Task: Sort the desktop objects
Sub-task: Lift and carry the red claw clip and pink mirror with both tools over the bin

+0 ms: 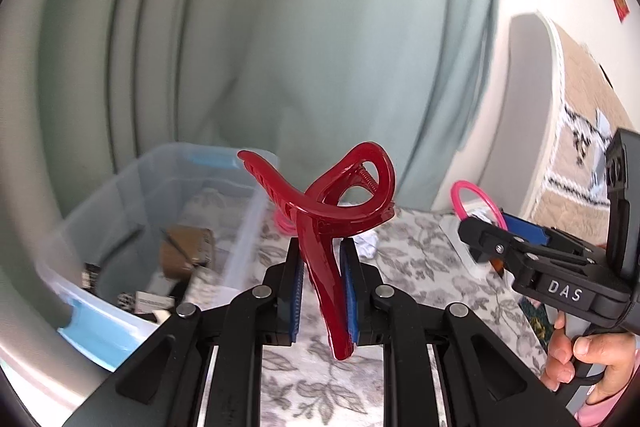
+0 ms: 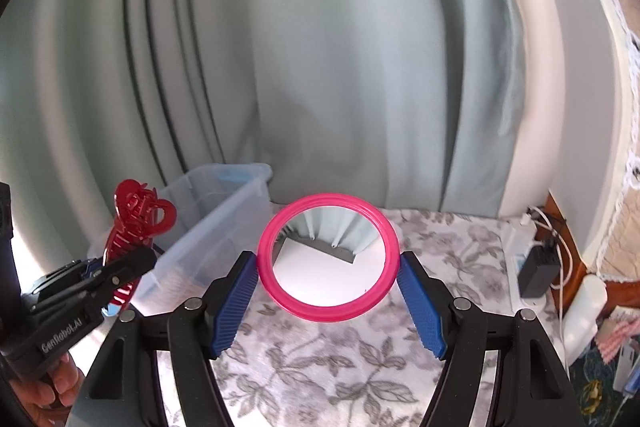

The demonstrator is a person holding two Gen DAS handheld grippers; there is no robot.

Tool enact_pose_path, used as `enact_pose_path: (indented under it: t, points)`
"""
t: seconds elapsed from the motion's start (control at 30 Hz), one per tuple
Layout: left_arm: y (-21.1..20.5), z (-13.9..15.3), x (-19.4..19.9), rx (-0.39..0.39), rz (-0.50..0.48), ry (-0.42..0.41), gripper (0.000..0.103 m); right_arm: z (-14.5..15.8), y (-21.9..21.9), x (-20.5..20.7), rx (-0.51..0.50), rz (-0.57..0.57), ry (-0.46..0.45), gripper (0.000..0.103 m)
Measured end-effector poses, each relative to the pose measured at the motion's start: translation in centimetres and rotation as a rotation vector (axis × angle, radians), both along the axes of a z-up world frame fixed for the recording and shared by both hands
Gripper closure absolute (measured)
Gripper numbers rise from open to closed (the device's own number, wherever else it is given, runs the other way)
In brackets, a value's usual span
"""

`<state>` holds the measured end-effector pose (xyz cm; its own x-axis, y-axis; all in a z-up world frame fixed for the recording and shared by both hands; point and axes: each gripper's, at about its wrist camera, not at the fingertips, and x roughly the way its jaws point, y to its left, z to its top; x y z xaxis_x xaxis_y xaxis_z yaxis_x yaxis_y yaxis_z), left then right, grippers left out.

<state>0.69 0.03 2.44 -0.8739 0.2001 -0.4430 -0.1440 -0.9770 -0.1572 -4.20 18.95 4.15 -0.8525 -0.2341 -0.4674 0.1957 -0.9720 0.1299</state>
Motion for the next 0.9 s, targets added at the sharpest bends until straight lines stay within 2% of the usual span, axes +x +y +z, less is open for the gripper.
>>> enact_pose_path:
  t: [0.27,0.43,0.9]
  points:
    - [-5.5,1.3,0.5,0.027,0.12,0.041,0.085,1.2,-3.9,-0.9,0.016,0.087,0.024,0.029]
    - [-8.4,0.9,0.2,0.031,0.179,0.026,0.085,1.2,-7.0,-1.8,0.037,0.153,0.019,0.029]
    - [-11.8,-1.3,-2.6,0.05,0.191,-0.063,0.085,-0.2,-15.1,-4.4,0.104,0.325,-0.023,0.029]
